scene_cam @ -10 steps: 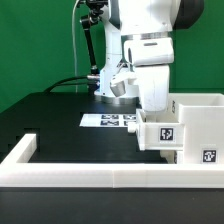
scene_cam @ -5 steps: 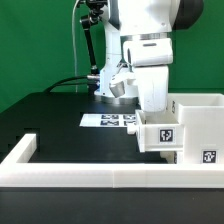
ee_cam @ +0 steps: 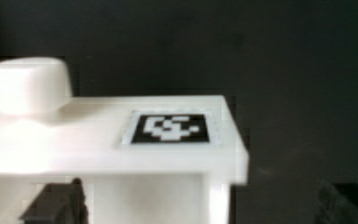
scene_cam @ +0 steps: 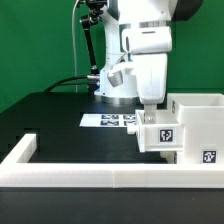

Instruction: Assemble drawer

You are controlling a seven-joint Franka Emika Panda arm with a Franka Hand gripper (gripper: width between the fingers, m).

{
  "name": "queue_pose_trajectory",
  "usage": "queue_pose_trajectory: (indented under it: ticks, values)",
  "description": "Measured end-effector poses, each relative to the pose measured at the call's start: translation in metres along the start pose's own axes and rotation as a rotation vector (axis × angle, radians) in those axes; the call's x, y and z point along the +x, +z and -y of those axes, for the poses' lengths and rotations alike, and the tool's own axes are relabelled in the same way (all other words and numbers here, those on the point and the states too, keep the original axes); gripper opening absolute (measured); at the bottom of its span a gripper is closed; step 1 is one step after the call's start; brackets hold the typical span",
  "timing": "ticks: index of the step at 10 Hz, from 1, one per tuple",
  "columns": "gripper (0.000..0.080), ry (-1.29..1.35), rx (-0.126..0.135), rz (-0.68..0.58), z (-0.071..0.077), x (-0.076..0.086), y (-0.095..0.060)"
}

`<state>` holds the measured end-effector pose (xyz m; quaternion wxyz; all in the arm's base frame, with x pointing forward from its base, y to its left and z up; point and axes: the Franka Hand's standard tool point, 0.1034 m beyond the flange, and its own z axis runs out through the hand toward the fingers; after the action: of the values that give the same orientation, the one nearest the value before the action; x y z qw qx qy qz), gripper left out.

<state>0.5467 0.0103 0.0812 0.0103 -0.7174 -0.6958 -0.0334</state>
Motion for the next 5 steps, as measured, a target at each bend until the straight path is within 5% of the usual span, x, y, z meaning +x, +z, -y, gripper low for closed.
queue_pose_trajectory:
  ticks: [2,5]
  values:
    - [0.0649,-0.029,0.012,0.019,-0.008,-0.014,-0.026]
    - [0.0649,-0.052,0.013,0.02,-0.034,-0.037,-0.035]
